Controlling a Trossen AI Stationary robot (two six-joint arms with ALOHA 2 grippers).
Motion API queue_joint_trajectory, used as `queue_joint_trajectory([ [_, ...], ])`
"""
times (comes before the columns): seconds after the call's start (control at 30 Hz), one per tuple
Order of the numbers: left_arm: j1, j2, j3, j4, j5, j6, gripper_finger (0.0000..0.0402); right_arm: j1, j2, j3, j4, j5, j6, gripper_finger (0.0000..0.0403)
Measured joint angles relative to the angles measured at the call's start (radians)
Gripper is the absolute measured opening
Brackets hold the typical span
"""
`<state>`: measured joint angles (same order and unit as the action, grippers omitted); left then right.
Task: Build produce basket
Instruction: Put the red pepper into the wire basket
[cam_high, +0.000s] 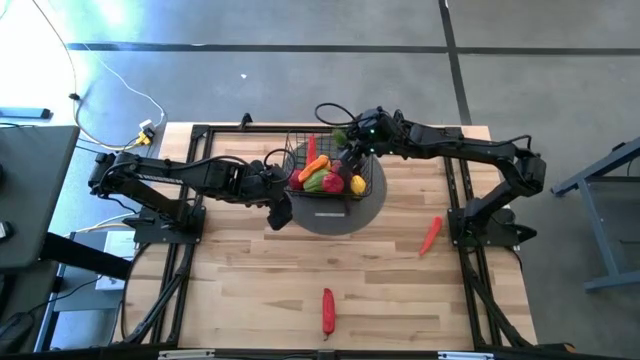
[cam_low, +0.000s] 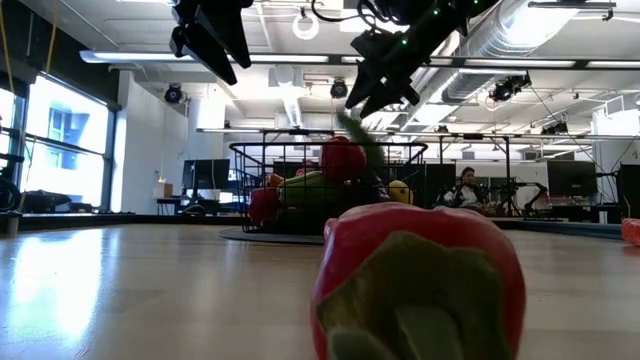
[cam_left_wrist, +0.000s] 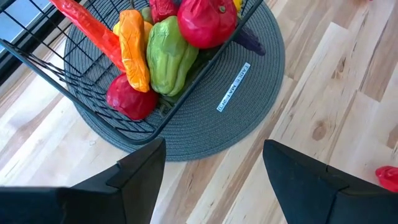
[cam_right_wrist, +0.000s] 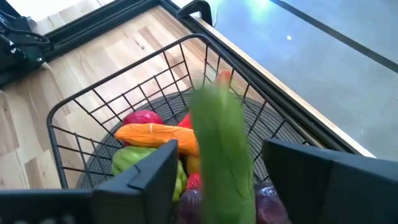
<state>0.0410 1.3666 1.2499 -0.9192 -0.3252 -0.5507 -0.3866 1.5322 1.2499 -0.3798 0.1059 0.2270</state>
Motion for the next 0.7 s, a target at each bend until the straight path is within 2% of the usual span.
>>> queue_joint_trajectory([
  [0.13,0.000,0.000,0.000,0.000,0.000,0.003,0.0262,0.000,0.000,0.000,-0.001,0.000,0.005,0.0249],
  [0.27,0.000,0.000,0.000,0.000,0.000,0.003,0.0262,0.000,-0.001,0.000,-0.002,-0.001,0.103,0.0273],
  [0.47,-0.003,0.000,0.000,0.000,0.001,0.025,0.0262,0.019,-0.003,0.000,-0.005,0.000,0.230,0.0281],
  [0.7,-0.036,0.000,0.000,0.007,0.061,0.143,0.0262,0.118,-0.003,0.000,-0.005,0.000,0.289,0.0282],
])
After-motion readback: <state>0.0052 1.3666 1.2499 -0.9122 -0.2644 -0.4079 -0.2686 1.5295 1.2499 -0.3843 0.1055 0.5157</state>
